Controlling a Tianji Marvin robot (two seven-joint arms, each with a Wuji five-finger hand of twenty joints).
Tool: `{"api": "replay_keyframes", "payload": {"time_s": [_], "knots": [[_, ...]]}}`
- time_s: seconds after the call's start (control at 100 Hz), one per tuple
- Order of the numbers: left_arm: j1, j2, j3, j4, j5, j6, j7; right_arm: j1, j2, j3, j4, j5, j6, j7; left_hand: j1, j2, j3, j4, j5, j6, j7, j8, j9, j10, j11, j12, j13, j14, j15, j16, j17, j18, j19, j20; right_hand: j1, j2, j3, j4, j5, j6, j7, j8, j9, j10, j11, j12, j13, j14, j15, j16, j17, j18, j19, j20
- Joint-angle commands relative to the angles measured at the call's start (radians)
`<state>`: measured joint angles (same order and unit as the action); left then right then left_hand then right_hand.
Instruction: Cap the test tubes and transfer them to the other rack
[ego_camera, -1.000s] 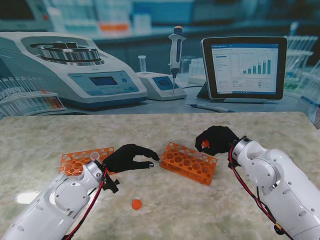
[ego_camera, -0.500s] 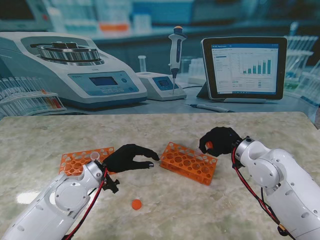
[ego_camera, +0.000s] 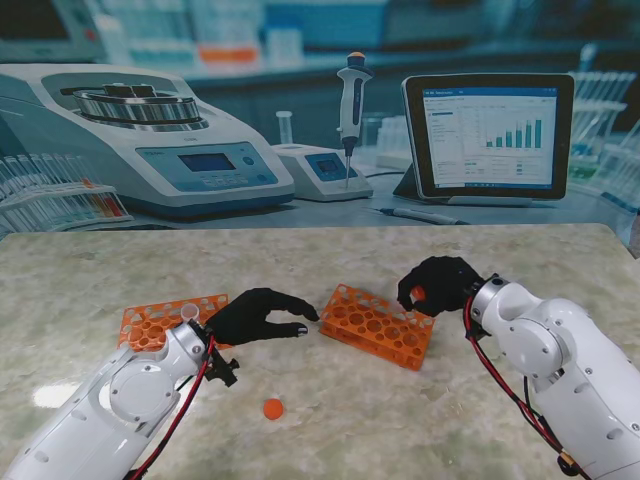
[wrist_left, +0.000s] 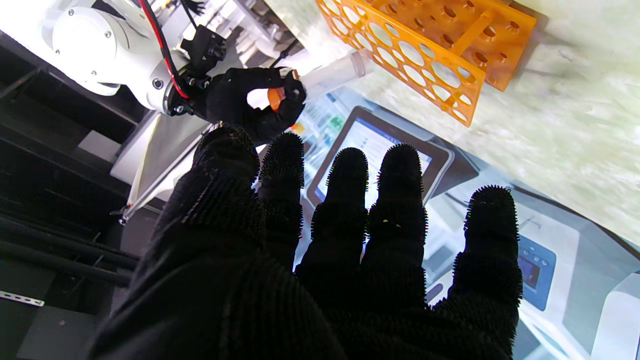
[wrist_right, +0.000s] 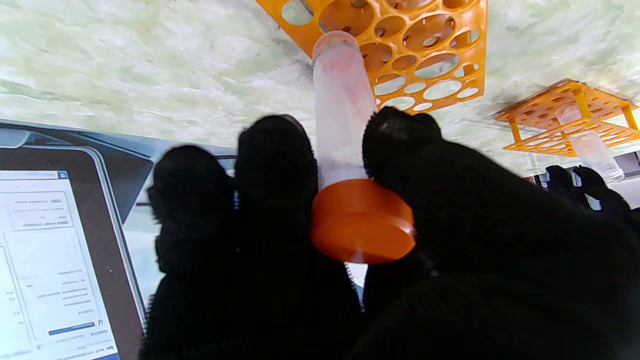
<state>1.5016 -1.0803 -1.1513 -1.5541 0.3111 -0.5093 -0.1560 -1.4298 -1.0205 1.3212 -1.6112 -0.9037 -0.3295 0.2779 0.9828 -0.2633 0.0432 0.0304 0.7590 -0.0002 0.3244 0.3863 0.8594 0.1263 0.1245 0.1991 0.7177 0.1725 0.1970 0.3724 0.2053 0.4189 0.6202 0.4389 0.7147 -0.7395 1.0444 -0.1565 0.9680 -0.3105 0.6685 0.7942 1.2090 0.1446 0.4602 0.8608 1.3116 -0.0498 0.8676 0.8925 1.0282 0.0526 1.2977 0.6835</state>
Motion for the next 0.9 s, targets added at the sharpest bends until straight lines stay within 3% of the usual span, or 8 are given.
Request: {"api": "replay_keyframes", "payload": {"time_s": [0.0, 0.89], "knots": [[0.003, 0.0, -0.001, -0.005, 0.002, -0.002, -0.001, -0.007, 0.003, 0.002, -0.018, 0.003, -0.003, 0.016, -0.002, 0.026, -0.016, -0.031, -0.003, -0.037, 0.019, 0.003, -0.002, 0.003, -0.003, -0.007, -0.012, 0.002, -0.003, -0.006, -0.004, 0.019, -0.016, -0.027, 0.128, 0.114, 0.133, 0.086, 0.024, 0.035, 0.016, 0.005, 0.094, -0.242, 0.077, 0.015, -0.005, -0.007, 0.012, -0.003, 0.004, -0.001, 0.001, 0.022], [0.006, 0.0, -0.002, -0.008, 0.003, -0.004, 0.001, 0.01, 0.02, -0.016, -0.048, 0.014, 0.015, 0.15, 0.0, 0.027, -0.016, -0.031, -0.002, -0.038, 0.02, 0.003, -0.001, 0.003, -0.003, -0.007, -0.012, 0.002, -0.003, -0.006, -0.002, 0.018, -0.014, -0.026, 0.133, 0.121, 0.122, 0.083, 0.019, 0.039, 0.011, 0.005, 0.089, -0.238, 0.074, 0.016, -0.007, -0.002, 0.002, -0.003, -0.002, 0.001, -0.004, 0.023]]}}
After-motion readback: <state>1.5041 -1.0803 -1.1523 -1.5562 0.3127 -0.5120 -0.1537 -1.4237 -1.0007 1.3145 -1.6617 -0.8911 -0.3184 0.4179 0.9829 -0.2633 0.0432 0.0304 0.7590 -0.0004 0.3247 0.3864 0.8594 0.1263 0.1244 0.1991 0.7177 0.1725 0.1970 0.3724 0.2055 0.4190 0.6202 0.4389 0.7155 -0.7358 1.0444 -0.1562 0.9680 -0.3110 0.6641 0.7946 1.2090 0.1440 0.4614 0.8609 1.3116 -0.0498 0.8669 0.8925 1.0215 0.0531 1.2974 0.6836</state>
